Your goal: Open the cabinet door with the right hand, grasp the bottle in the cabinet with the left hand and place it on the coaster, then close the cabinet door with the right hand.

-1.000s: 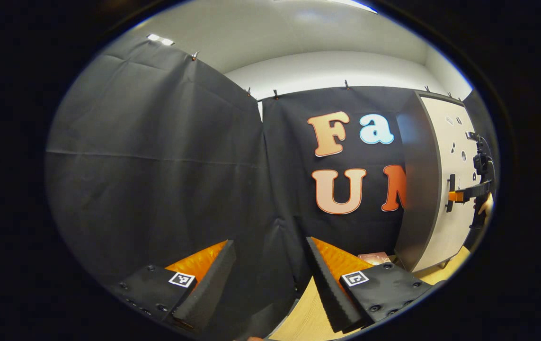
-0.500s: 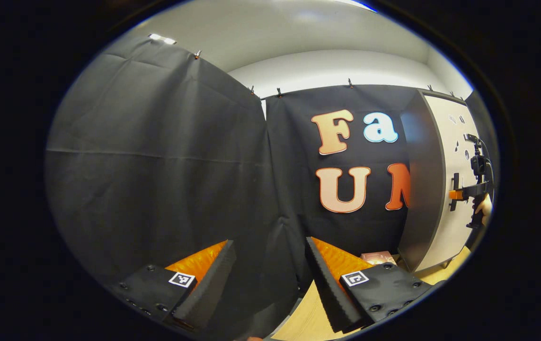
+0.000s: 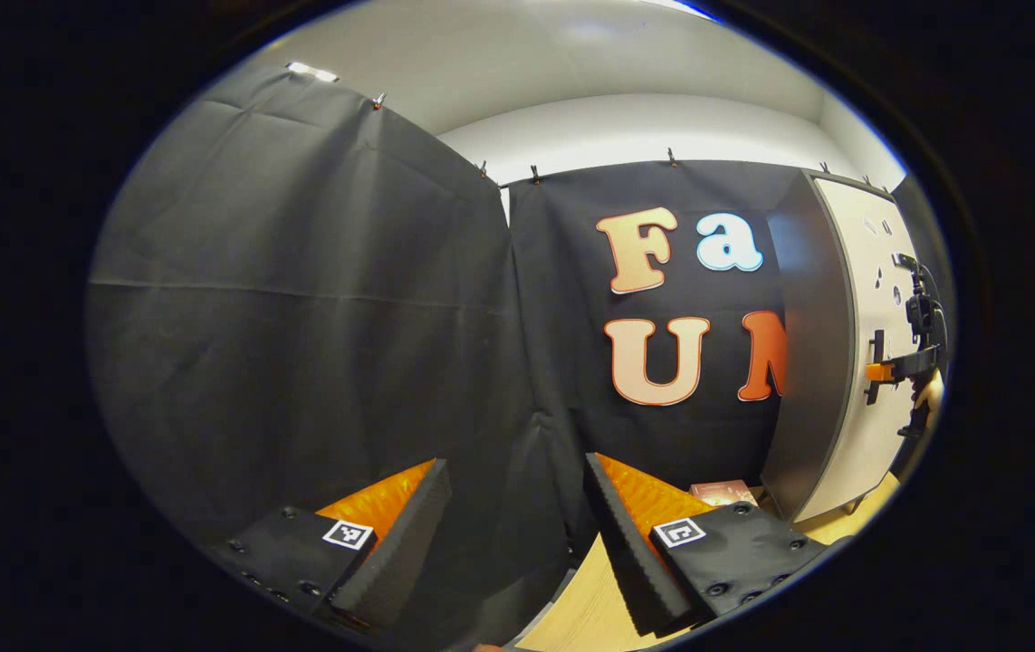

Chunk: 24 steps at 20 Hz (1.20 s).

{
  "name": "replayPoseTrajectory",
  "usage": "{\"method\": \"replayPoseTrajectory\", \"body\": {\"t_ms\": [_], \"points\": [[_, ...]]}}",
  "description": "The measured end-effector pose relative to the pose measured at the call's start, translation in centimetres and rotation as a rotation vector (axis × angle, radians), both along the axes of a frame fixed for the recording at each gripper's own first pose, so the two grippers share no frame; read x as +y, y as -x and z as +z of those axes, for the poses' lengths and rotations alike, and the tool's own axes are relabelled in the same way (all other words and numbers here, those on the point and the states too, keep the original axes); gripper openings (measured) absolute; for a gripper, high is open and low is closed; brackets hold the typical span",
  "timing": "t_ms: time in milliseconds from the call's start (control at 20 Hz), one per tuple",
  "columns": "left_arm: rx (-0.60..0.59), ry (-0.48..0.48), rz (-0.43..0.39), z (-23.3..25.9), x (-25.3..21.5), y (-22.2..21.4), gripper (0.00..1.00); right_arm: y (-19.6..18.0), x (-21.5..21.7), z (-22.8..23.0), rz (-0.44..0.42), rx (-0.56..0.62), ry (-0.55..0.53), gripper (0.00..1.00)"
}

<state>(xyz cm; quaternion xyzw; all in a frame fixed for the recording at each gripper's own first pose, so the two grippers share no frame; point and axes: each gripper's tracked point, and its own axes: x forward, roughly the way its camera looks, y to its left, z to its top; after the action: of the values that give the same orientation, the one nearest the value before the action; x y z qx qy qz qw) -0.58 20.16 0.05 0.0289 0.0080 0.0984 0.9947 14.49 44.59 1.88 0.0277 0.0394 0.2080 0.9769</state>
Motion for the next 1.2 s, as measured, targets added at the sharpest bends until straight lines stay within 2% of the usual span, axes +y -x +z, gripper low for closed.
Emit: {"method": "replayPoseTrajectory", "body": {"t_ms": [50,500,550,700,1200], "points": [[-0.002,0.002,-0.004,0.1,-0.2,0.0,0.94,0.4,-0.1,-0.1,0.006,-0.001,0.001,0.29],[0.000,0.018,-0.048,-0.7,-1.8,-0.4,0.94,3.0,-2.5,0.2,-0.013,-0.024,-0.033,0.27],[-0.002,0.015,-0.049,-0.6,-1.8,-0.4,0.96,3.1,-2.7,0.2,-0.014,-0.025,-0.038,0.27],[-0.010,0.014,-0.052,-0.3,-1.7,-0.3,0.94,3.7,-3.5,0.1,-0.023,-0.014,-0.055,0.27],[-0.014,0.030,-0.139,-0.8,-4.2,-1.1,0.94,4.5,-6.2,-0.3,-0.073,-0.024,-0.009,0.26]]}}
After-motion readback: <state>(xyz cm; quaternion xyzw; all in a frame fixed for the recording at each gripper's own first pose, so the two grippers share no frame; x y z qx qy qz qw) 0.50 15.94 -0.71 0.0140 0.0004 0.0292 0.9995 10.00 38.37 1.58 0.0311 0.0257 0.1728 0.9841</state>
